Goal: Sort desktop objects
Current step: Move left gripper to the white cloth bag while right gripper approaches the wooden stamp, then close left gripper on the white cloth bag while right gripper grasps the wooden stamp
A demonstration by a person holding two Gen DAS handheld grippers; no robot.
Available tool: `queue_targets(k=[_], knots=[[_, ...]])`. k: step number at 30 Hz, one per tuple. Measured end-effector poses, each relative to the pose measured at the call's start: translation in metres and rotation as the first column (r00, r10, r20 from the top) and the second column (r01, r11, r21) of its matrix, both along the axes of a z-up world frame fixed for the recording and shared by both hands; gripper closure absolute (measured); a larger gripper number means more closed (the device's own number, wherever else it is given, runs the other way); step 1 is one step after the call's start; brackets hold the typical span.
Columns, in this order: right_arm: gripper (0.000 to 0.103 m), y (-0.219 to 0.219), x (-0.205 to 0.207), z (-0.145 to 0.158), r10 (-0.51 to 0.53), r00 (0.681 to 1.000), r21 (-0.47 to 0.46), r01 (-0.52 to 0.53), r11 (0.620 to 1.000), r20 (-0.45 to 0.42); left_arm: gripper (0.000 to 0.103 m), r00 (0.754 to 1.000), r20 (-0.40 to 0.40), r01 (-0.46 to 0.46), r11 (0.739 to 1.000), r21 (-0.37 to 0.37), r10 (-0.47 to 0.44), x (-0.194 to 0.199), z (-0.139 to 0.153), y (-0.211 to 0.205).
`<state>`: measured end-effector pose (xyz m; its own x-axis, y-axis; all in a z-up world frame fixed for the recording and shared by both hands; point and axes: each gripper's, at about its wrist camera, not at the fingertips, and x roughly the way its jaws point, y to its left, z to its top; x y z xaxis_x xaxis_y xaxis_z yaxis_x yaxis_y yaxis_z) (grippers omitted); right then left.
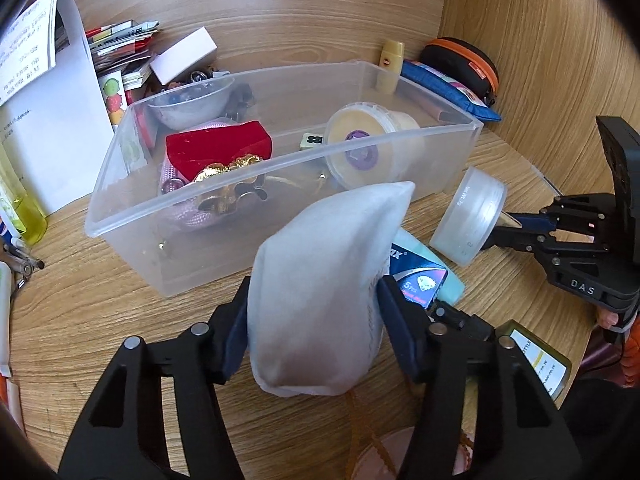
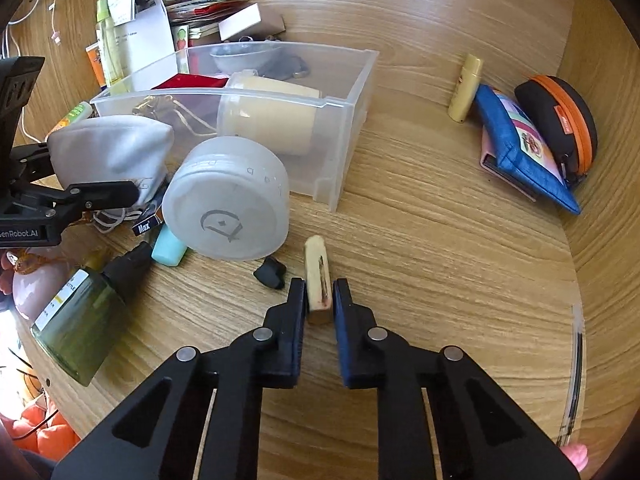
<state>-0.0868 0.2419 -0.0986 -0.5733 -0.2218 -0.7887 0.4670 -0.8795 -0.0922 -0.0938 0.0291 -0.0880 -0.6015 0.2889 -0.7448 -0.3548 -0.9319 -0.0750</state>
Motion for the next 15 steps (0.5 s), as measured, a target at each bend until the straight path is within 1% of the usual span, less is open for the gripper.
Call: queue_targets(k=[5,8,10,15], knots=[[0.091,-0.007,-0.004,-0.002,0.02,1.0,0.015,-0.02,1.0,-0.012,0.043,1.0,0.022,0.003,1.0,0.0,-0.003,-0.006,-0.004,0.001],[0.092,-0.009,-0.003,-0.003,0.022,1.0,0.009,-0.022,1.0,-0.02,0.051,1.0,0.023,0.005,1.0,0.013,-0.005,-0.008,-0.004,0.001],[0.093,-0.007,-0.003,-0.002,0.01,1.0,-0.014,-0.01,1.0,-0.015,0.055,1.0,0.018,-0.004,1.0,0.027,0.004,-0.009,-0.003,-0.001],[0.093,0.004,0.0,0.009,-0.016,1.0,-0.088,0.015,0.996,-0.014,0.059,0.999,-0.015,-0.04,0.997,0.071,0.041,-0.005,0.003,-0.01]])
